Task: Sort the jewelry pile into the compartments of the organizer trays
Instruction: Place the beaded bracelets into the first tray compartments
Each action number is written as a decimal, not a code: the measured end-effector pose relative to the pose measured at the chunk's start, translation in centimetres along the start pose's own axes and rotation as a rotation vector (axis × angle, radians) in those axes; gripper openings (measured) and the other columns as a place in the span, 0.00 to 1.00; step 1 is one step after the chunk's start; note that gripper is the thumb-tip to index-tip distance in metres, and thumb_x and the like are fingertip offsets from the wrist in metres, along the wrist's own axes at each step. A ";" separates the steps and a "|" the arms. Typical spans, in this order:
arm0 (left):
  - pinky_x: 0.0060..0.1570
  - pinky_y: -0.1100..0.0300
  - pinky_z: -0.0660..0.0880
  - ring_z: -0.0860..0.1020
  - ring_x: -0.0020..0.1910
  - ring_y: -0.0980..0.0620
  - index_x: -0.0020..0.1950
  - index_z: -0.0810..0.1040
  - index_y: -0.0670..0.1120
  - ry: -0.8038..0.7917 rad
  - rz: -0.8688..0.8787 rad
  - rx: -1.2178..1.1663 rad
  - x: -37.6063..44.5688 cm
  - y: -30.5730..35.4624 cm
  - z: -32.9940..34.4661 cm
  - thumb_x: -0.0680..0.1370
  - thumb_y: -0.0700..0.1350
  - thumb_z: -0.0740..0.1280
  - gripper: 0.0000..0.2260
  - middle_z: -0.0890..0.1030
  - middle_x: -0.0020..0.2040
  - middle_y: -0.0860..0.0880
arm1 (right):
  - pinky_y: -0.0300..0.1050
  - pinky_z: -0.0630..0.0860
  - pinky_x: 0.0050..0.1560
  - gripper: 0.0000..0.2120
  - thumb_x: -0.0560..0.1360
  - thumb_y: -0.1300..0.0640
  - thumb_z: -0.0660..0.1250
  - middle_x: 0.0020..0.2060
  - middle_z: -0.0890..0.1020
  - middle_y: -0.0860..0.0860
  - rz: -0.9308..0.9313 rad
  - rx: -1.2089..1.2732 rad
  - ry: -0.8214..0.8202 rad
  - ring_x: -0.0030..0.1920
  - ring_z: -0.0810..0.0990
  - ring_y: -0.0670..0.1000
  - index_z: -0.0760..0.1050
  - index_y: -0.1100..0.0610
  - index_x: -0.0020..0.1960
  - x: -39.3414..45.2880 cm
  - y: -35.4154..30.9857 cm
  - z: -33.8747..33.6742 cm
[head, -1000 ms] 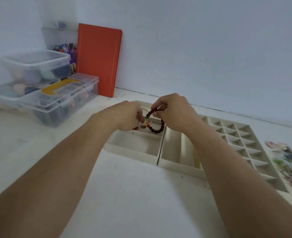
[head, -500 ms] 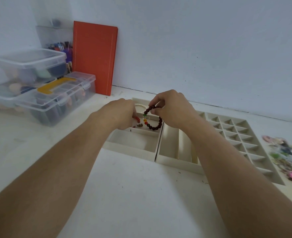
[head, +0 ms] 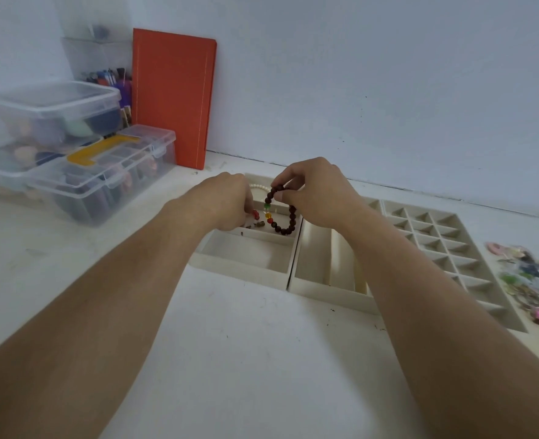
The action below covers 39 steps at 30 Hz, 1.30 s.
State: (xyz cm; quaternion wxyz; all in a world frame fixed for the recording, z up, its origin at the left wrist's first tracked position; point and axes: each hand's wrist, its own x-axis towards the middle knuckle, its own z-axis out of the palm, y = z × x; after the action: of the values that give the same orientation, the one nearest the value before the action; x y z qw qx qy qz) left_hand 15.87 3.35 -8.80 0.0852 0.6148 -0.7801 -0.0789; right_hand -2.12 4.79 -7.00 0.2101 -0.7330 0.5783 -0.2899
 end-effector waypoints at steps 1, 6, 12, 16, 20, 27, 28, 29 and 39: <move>0.53 0.51 0.80 0.81 0.49 0.47 0.54 0.86 0.52 -0.006 0.008 0.005 0.1 -0.1 0.1 0.75 0.48 0.74 0.08 0.85 0.51 0.49 | 0.34 0.73 0.31 0.04 0.76 0.57 0.73 0.40 0.84 0.44 0.011 0.025 -0.009 0.32 0.79 0.45 0.83 0.49 0.49 0.0 0.0 0.1; 0.53 0.50 0.80 0.82 0.50 0.47 0.55 0.86 0.52 -0.033 0.017 -0.007 0.2 -0.2 0.2 0.76 0.44 0.72 0.10 0.85 0.51 0.49 | 0.47 0.83 0.42 0.03 0.75 0.58 0.74 0.40 0.86 0.48 0.044 0.136 -0.015 0.34 0.81 0.48 0.84 0.51 0.48 -0.1 0.2 0.7; 0.55 0.50 0.80 0.81 0.50 0.47 0.56 0.85 0.51 -0.035 0.001 -0.028 0.1 -0.1 0.1 0.75 0.37 0.69 0.14 0.83 0.51 0.48 | 0.39 0.74 0.37 0.06 0.76 0.56 0.73 0.42 0.84 0.47 0.075 -0.008 0.019 0.39 0.81 0.46 0.80 0.50 0.52 0.2 1.4 1.1; 0.56 0.51 0.79 0.81 0.51 0.46 0.57 0.85 0.51 -0.057 -0.010 -0.062 0.3 -0.2 0.1 0.75 0.38 0.71 0.13 0.83 0.53 0.47 | 0.44 0.79 0.45 0.05 0.76 0.54 0.73 0.43 0.83 0.46 0.080 -0.096 0.001 0.43 0.82 0.48 0.80 0.48 0.50 0.4 1.8 1.7; 0.54 0.53 0.79 0.81 0.50 0.47 0.57 0.85 0.51 -0.107 0.000 -0.090 0.2 -0.1 -0.6 0.77 0.44 0.69 0.10 0.84 0.51 0.48 | 0.47 0.79 0.49 0.04 0.76 0.52 0.73 0.45 0.83 0.47 0.066 -0.212 -0.013 0.46 0.81 0.49 0.80 0.45 0.49 0.5 1.9 1.6; 0.61 0.51 0.78 0.81 0.55 0.48 0.60 0.84 0.52 -0.200 -0.013 -0.145 -0.1 0.0 -1.4 0.77 0.39 0.66 0.15 0.84 0.56 0.50 | 0.43 0.70 0.44 0.05 0.76 0.48 0.73 0.51 0.81 0.45 0.044 -0.356 -0.007 0.54 0.78 0.48 0.82 0.47 0.51 0.3 2.0 1.4; 0.61 0.51 0.77 0.80 0.57 0.48 0.61 0.84 0.52 -0.212 -0.016 -0.142 -0.2 0.0 -1.7 0.77 0.39 0.66 0.16 0.83 0.57 0.50 | 0.44 0.72 0.44 0.04 0.76 0.48 0.73 0.51 0.82 0.45 0.031 -0.359 -0.013 0.55 0.78 0.49 0.82 0.46 0.49 0.3 1.9 1.4; 0.62 0.51 0.77 0.80 0.58 0.48 0.61 0.83 0.52 -0.228 -0.012 -0.132 -0.2 0.2 -1.8 0.77 0.39 0.65 0.16 0.82 0.58 0.50 | 0.45 0.74 0.46 0.02 0.76 0.48 0.73 0.50 0.82 0.46 0.014 -0.362 -0.030 0.55 0.78 0.49 0.83 0.45 0.48 0.3 1.8 1.3; 0.53 0.49 0.81 0.81 0.51 0.48 0.63 0.82 0.52 -0.239 0.072 -0.016 -0.7 0.0 -1.8 0.72 0.30 0.62 0.26 0.80 0.50 0.57 | 0.49 0.76 0.57 0.10 0.78 0.53 0.67 0.46 0.84 0.48 -0.117 -0.529 -0.234 0.52 0.79 0.53 0.85 0.40 0.51 -0.3 0.8 2.0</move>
State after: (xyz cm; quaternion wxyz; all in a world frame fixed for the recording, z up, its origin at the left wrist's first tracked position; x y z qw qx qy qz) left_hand 16.44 3.99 -7.08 -0.0004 0.5717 -0.8057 -0.1547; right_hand -1.38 4.87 -9.09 0.0597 -0.8228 0.5626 -0.0541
